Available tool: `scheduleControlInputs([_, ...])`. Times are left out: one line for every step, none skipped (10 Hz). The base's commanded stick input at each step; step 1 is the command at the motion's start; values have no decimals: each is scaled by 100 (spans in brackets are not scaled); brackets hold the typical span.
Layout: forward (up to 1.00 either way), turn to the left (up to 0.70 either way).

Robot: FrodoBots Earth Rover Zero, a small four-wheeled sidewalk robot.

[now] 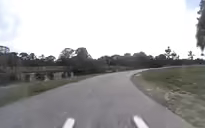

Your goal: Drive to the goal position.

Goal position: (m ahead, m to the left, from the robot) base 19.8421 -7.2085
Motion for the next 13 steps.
scheduleControlInputs([85, 0])
scheduleControlInputs([85, 0])
scheduleControlInputs([85, 0])
scheduleControlInputs([85, 0])
scheduleControlInputs([85, 0])
scheduleControlInputs([85, 0])
scheduleControlInputs([85, 0])
scheduleControlInputs([85, -2])
scheduleControlInputs([85, -14])
scheduleControlInputs([85, -15])
scheduleControlInputs([85, 0])
scheduleControlInputs([85, 0])
scheduleControlInputs([85, 0])
